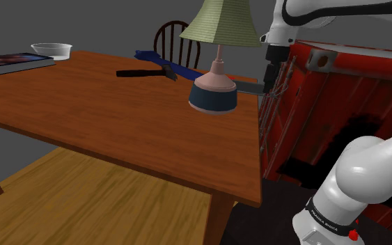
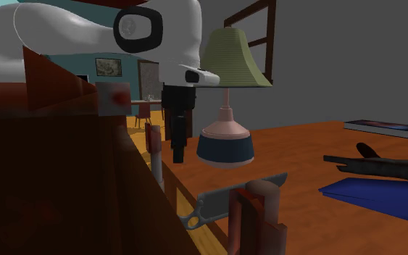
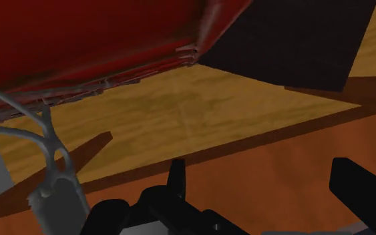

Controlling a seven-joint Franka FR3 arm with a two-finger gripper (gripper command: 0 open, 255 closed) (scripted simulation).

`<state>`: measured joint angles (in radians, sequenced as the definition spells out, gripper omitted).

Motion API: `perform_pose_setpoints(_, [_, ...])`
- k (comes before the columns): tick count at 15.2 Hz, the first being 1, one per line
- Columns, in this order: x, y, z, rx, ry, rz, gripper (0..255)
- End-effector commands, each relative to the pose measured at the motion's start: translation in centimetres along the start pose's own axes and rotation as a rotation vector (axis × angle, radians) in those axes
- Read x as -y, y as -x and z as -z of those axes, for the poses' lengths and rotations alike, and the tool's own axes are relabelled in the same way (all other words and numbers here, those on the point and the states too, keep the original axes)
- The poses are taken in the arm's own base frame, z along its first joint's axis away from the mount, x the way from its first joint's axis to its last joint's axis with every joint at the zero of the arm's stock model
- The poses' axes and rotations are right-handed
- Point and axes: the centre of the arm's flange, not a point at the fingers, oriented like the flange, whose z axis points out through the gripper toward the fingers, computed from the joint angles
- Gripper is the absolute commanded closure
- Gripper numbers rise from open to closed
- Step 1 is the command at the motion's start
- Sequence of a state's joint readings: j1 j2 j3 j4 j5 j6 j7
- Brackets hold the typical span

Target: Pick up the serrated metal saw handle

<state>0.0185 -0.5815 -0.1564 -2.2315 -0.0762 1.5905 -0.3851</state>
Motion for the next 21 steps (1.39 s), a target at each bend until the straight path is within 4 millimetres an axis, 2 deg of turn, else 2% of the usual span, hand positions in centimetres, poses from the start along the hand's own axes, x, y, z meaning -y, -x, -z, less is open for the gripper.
perform_pose_setpoints(1, [-2.4,-1.1,0.1,-0.005,0.008,0.044,0])
perform_pose_setpoints(11, [-12.6,-8.4,0.7,-0.027,0.042,0.251,0])
perform_pose_setpoints(12, [-13.0,-8.7,0.7,-0.028,0.044,0.26,0])
perform_pose_setpoints(19, [-13.1,-9.0,-3.3,-0.028,0.044,0.26,0])
perform_pose_setpoints(21, [-13.1,-9.0,-3.3,-0.028,0.044,0.26,0])
